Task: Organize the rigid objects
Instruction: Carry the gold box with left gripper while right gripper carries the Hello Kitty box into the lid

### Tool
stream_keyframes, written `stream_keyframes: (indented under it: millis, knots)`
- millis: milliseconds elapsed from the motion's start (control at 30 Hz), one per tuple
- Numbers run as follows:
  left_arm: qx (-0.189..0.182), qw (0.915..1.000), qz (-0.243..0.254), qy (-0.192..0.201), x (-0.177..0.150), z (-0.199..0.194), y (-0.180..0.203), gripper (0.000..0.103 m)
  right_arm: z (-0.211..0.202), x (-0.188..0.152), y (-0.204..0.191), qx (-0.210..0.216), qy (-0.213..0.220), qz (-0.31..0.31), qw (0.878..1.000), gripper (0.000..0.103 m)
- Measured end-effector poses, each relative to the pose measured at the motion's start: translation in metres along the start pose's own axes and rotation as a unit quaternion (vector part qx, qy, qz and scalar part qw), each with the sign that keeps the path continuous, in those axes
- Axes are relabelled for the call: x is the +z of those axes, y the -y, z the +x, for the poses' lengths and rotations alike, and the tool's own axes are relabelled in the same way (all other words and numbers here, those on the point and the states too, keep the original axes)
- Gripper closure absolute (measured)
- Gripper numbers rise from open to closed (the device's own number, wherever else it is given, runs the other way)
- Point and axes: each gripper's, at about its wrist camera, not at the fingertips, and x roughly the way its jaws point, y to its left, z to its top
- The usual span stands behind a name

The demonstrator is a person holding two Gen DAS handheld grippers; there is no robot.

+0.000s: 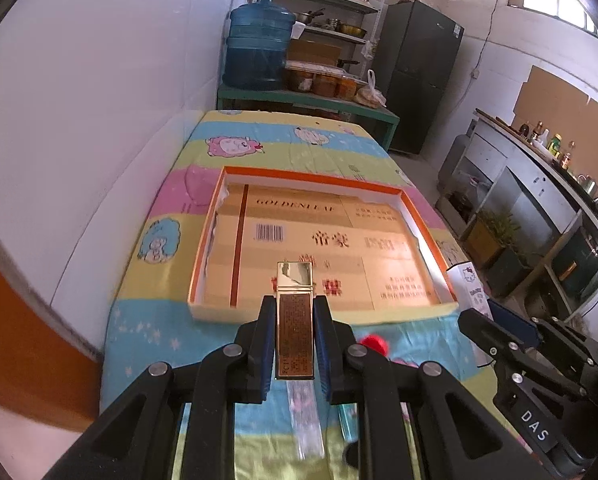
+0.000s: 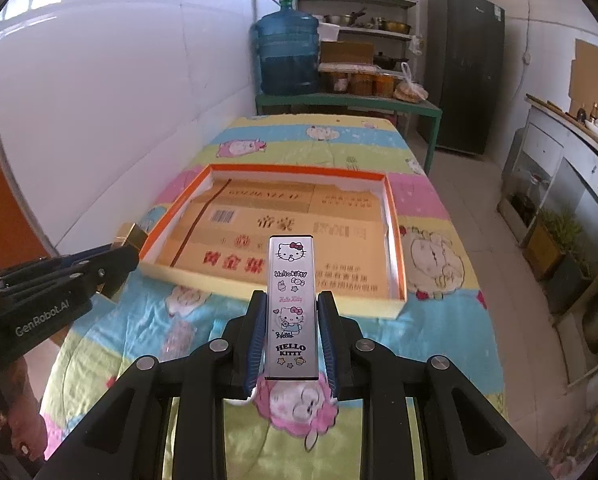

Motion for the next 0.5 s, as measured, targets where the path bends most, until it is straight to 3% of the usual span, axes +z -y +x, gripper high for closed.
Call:
stream_keyframes:
  millis: [500]
  knots:
    - [0.014, 0.9997, -0.001, -0.021, 0.041, 0.059, -0.014, 0.085, 0.053, 0.045, 0.016, 0.009, 0.002, 0.013, 1.0, 0.077]
